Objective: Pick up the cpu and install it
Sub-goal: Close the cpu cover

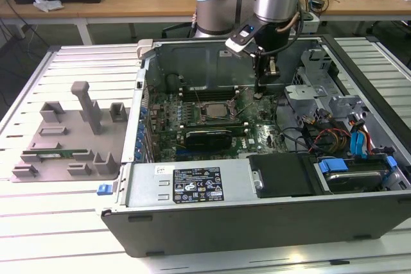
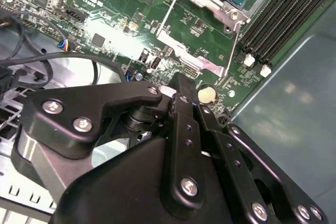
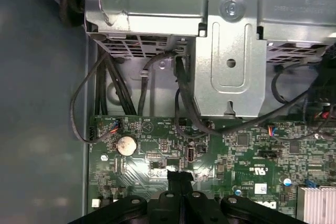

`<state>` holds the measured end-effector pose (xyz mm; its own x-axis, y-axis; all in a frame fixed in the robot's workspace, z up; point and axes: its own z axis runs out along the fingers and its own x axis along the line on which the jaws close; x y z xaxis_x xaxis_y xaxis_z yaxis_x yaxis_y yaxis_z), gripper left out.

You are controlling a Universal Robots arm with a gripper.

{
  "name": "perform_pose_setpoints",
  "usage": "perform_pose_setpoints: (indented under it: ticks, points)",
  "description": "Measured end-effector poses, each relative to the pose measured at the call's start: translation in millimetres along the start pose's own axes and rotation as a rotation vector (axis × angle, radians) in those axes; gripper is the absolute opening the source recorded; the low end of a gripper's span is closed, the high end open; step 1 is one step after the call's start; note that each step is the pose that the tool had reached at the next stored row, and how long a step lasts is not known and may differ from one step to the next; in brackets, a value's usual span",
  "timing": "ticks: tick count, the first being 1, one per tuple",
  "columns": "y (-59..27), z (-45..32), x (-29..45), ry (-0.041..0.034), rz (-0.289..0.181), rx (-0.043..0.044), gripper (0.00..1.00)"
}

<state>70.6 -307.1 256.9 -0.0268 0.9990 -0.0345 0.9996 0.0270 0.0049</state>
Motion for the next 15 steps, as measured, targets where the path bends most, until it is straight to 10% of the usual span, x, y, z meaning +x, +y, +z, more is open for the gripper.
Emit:
perform_pose_setpoints:
  ticks: [15]
  points:
    - [-2.4, 11.2, 0.5, 0.0201, 0.0, 0.0008, 0.11]
